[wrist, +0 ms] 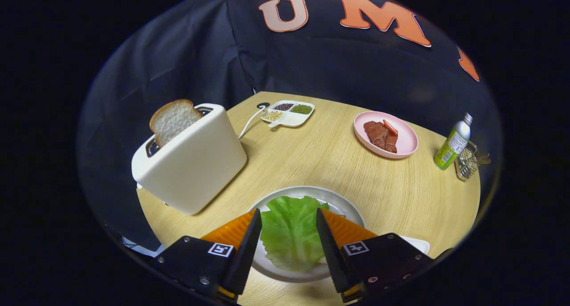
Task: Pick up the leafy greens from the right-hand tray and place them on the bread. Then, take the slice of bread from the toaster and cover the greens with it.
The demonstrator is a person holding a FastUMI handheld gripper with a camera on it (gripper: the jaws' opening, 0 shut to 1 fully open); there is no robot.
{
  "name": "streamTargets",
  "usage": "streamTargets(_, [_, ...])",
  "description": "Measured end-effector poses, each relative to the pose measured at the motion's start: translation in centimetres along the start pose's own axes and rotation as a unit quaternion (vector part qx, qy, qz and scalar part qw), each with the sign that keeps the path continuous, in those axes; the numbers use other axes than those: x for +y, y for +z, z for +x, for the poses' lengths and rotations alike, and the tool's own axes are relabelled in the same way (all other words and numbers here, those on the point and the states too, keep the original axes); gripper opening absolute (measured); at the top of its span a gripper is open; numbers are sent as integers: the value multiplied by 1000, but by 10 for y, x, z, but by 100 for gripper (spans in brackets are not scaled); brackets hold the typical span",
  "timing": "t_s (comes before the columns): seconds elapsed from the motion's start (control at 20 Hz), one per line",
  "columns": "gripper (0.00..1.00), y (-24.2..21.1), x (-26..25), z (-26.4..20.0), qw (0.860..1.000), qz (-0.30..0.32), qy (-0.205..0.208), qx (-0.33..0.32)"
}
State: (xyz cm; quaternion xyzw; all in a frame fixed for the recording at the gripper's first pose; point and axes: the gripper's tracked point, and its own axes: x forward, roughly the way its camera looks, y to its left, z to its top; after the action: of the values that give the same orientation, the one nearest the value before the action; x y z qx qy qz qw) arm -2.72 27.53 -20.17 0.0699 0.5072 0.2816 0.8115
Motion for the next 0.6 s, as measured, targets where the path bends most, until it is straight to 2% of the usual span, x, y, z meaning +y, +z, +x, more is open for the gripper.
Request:
streamTargets(0.1, [80, 15, 20, -6, 999, 31, 24, -6])
streamTargets(0.3, [85, 45, 39, -20, 999, 35, 26, -19])
streamTargets(0.5, [90, 75, 90, -38, 991, 95, 90, -10])
streamTargets(0.6, [90, 92, 100, -41, 992, 86, 88, -16])
